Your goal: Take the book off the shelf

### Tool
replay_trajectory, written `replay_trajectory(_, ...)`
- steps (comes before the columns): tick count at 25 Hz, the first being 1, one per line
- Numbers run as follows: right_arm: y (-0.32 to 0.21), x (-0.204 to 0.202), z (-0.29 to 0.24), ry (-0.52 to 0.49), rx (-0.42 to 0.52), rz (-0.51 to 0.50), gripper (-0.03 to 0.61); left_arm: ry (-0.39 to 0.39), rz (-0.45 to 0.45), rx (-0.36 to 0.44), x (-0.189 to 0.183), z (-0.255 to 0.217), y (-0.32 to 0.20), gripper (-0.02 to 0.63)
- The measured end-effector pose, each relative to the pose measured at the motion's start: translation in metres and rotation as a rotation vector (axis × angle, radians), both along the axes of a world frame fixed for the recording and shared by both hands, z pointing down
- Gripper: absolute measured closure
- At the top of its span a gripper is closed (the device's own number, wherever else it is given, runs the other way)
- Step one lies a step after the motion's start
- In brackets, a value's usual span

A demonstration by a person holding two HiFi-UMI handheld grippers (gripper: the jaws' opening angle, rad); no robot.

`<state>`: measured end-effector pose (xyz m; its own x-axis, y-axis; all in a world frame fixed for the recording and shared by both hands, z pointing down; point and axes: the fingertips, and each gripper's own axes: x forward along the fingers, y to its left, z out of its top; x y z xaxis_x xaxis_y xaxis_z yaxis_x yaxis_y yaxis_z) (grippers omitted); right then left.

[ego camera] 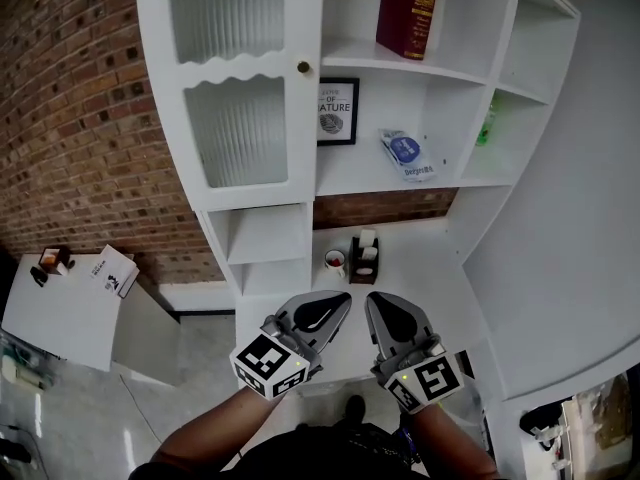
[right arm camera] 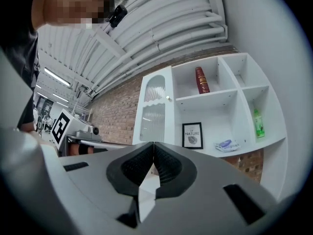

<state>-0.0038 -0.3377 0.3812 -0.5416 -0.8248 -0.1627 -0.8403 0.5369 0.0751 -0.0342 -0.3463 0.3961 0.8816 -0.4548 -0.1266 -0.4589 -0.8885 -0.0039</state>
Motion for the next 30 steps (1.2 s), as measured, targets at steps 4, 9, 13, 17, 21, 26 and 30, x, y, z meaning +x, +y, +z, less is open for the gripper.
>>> replay_trajectory(4, -0.026, 0.017, -0.039, 0.034, 0.082, -0.004, 0.563, -0.030, -0.019, 0.085, 0.015, -0.031, -0.020, 0.609)
replay_trajectory(9, -0.067, 0.050, -0.096, 0.050, 0.164, 0.015, 0.563, -0.054, -0.059, 0.193, 0.039, -0.084, -0.053, 0.609)
replay_trajectory(13, -0.097, 0.077, -0.148, 0.064, 0.252, 0.012, 0.561, -0.072, -0.104, 0.274, 0.062, -0.122, -0.076, 0.609)
replay_trajectory(17, -0.116, 0.100, -0.191, 0.068, 0.334, 0.004, 0.561, -0.081, -0.149, 0.325, 0.088, -0.153, -0.098, 0.609)
replay_trajectory(21, -0.138, 0.111, -0.224, 0.067, 0.385, -0.020, 0.560, -0.076, -0.191, 0.366, 0.104, -0.184, -0.115, 0.609)
replay_trajectory(26, -0.167, 0.122, -0.252, 0.046, 0.403, -0.009, 0.557, -0.095, -0.210, 0.406, 0.112, -0.212, -0.131, 0.609)
replay_trajectory(30, -0.192, 0.130, -0.277, 0.046, 0.393, 0.025, 0.459, -0.112, -0.204, 0.440, 0.114, -0.230, -0.136, 0.609)
